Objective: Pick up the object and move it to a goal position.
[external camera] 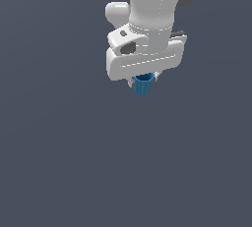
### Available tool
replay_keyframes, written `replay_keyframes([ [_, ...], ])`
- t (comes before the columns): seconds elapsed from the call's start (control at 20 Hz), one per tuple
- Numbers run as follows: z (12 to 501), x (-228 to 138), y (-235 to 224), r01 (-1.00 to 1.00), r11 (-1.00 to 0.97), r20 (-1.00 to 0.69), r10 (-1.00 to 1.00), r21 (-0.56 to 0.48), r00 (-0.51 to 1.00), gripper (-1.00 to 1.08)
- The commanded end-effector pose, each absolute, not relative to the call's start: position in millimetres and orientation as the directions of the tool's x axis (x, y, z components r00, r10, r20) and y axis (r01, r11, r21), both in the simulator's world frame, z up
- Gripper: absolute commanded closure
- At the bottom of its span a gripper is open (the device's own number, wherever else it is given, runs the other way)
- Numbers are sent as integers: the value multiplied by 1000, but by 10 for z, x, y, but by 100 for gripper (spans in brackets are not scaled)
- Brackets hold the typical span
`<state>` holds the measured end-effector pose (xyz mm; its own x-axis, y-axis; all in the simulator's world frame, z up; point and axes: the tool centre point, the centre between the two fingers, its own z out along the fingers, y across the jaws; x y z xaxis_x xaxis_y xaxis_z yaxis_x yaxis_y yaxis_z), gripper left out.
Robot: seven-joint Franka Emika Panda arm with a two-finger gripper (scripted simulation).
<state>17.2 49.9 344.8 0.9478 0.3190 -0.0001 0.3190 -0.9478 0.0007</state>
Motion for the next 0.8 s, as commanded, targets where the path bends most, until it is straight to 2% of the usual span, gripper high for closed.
replay_keyframes([
  [0.0, 3702, 196, 575, 319, -948, 0, 319, 1, 948, 108],
  [0.35, 4199, 265, 729, 319, -948, 0, 319, 0, 948, 108],
  [0.75, 4472, 315, 814, 319, -948, 0, 319, 0, 948, 108],
])
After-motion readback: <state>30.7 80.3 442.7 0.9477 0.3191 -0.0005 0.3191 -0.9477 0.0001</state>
